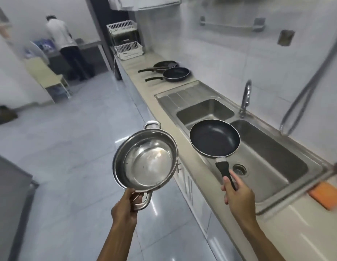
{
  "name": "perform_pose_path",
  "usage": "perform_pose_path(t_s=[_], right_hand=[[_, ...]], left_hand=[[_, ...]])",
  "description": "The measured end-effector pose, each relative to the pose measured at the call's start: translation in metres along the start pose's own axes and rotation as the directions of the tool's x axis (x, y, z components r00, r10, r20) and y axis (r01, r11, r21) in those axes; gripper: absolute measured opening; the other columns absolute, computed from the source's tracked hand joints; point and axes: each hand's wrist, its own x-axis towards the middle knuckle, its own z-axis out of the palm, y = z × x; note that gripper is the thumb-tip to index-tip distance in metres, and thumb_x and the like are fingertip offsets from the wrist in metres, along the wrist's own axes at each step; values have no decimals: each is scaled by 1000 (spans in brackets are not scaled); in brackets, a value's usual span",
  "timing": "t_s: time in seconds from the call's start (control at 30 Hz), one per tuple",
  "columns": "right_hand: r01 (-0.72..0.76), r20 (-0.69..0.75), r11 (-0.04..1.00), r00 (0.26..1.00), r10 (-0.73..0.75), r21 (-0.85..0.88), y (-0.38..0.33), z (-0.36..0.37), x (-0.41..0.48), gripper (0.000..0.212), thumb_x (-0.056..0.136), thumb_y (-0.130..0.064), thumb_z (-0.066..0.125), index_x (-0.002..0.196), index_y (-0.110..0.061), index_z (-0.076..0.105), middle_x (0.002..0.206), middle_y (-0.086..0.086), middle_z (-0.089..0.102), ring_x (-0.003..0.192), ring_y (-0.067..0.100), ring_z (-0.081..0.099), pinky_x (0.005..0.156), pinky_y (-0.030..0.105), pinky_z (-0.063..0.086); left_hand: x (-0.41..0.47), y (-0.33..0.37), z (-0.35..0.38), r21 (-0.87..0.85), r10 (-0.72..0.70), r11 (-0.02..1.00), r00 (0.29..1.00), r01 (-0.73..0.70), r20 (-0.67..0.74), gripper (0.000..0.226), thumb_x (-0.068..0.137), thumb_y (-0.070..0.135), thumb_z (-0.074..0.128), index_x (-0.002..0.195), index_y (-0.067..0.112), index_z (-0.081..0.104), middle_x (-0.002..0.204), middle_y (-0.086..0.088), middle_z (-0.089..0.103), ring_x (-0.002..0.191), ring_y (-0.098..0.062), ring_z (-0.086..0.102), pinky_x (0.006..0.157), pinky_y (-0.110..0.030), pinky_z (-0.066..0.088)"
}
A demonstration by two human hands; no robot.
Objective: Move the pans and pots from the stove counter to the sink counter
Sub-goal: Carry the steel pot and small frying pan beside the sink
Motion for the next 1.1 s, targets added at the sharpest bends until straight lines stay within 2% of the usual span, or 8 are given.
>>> perform_pose_path(t_s=[0.2, 0.3, 0.43, 0.53, 0.67, 0.83, 0.97, 1.1], right_hand=[[-35, 31, 999, 999, 35, -19, -8, 80, 106, 37, 102, -24, 61, 137, -16, 62, 66, 2, 68, 38, 6, 47, 41, 17, 43], [-69, 17, 997, 997, 69, -23, -7, 121, 154, 37, 101, -26, 61, 137, -20, 62, 66, 2, 69, 38, 8, 47, 43, 23, 46], [-99, -56, 995, 994, 99, -9, -9, 180, 225, 35, 100, -23, 62, 135, -20, 64, 63, 1, 69, 38, 10, 48, 50, 32, 48], [-144, -113, 989, 983, 142, -12, -15, 225, 277, 26, 100, -22, 62, 124, -26, 69, 61, -2, 69, 39, 11, 50, 46, 31, 48], [-179, -197, 981, 962, 191, 75, -32, 282, 344, 28, 100, -20, 62, 127, -24, 67, 60, 0, 67, 41, 14, 48, 42, 32, 44], [-223, -310, 970, 919, 242, 96, -41, 337, 412, 33, 101, -19, 62, 133, -22, 64, 61, -1, 67, 40, 13, 46, 43, 32, 44], [-278, -431, 959, 860, 275, 58, -39, 382, 470, 28, 103, -23, 55, 127, -22, 68, 61, -1, 69, 36, 9, 51, 42, 28, 48], [-342, -545, 933, 763, 346, 112, -28, 428, 532, 32, 107, -24, 44, 119, -9, 70, 64, 4, 69, 34, 11, 53, 41, 30, 49]], left_hand=[[86, 40, 61, -10, -11, 1000, 999, 10, -35, 21, 73, -2, 80, 90, -10, 68, 80, -21, 78, 79, -34, 78, 90, -46, 58], [142, 59, 98, 25, -35, 999, 999, 35, -20, 26, 75, -4, 77, 98, -14, 68, 94, -27, 76, 95, -42, 74, 98, -53, 55], [230, 87, 162, 55, -81, 995, 995, 78, 58, 39, 74, -4, 77, 108, -19, 64, 110, -33, 71, 102, -45, 71, 101, -59, 51], [301, 113, 221, 113, -119, 988, 988, 108, 100, 38, 71, -3, 81, 103, -18, 66, 103, -32, 73, 97, -43, 73, 94, -56, 56], [382, 154, 308, 180, -153, 976, 971, 121, 181, 27, 72, -2, 82, 93, -13, 69, 86, -25, 77, 72, -32, 77, 58, -36, 64], [464, 184, 421, 281, -221, 947, 950, 155, 222, 19, 76, -7, 78, 90, -11, 66, 92, -26, 72, 60, -26, 74, 54, -30, 63], [527, 190, 508, 371, -262, 916, 925, 150, 274, 20, 75, -8, 79, 89, -9, 65, 96, -28, 71, 76, -31, 71, 68, -38, 62], [591, 184, 591, 448, -318, 883, 881, 140, 350, 20, 77, -7, 77, 92, -11, 65, 94, -28, 71, 68, -30, 71, 66, -38, 62]])
